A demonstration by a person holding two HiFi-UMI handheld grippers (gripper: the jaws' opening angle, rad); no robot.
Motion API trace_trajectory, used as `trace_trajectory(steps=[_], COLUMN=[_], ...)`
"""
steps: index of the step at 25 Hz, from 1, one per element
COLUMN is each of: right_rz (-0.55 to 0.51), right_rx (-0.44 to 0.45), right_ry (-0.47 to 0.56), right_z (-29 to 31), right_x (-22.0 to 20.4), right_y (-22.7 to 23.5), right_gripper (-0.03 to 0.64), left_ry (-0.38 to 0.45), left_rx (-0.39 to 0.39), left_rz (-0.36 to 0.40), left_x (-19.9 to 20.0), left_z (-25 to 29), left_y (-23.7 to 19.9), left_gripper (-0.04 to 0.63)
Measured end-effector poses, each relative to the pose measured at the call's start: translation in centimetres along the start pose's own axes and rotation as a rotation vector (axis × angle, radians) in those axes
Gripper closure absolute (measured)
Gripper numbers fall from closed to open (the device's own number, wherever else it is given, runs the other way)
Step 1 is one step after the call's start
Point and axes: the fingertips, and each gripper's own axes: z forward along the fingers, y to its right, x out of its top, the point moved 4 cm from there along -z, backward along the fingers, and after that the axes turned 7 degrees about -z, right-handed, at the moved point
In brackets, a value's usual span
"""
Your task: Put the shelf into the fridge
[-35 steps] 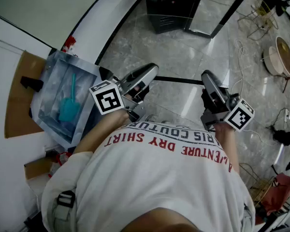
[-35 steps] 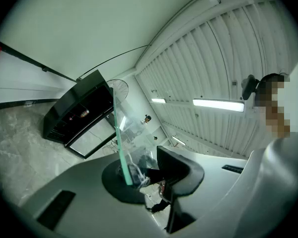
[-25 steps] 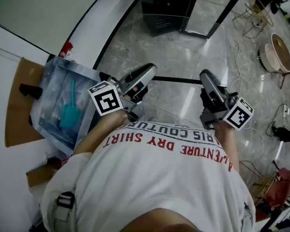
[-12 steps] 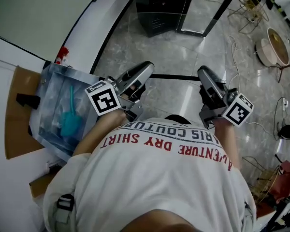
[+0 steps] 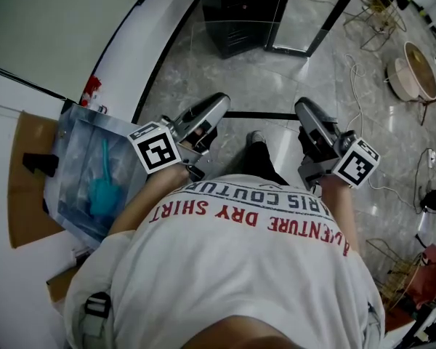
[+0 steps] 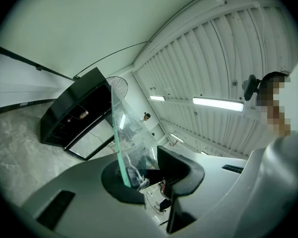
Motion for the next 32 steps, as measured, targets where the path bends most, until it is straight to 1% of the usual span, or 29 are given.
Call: trace_trajectory(steps=[4, 8, 13, 24, 29, 32], right_rz=[0.012, 0.035, 0.057, 0.09, 0.135, 0.141], right_rx=[0.017, 0.031, 0.042, 0.078, 0.061, 0.062], right_ry=[-0.002, -0.015, -0.043, -0.097, -0.108, -0.109], right_z=[1.3, 3.1, 6.2, 11.1, 12.5, 13.1], right_x=[1.0, 2.2, 4.9, 9.9, 11.3, 12.4], right_y=[2.6, 6.2, 11.5, 22.3, 26.9, 29.4], right_gripper=[0.508, 0.508, 0.508, 0.508, 0.508, 0.508], left_ry=[0.007, 0.015, 0.033, 0.072, 0.081, 0.084], left_rx=[0.019, 0.049, 0.085, 0.142, 0.155, 0.161], left_rz=[0.0, 0.001, -0.01, -0.024, -0.017, -0.008], left_x=[1.1, 2.6, 5.4, 9.9, 11.7, 12.4], left_z=[2.0, 4.8, 9.3, 18.8, 22.6, 25.0], left_y=[-1.3, -3.2, -5.8, -10.9, -12.9, -13.9], left_gripper=[0.497, 0.495, 0.495, 0.495, 0.494, 0.494])
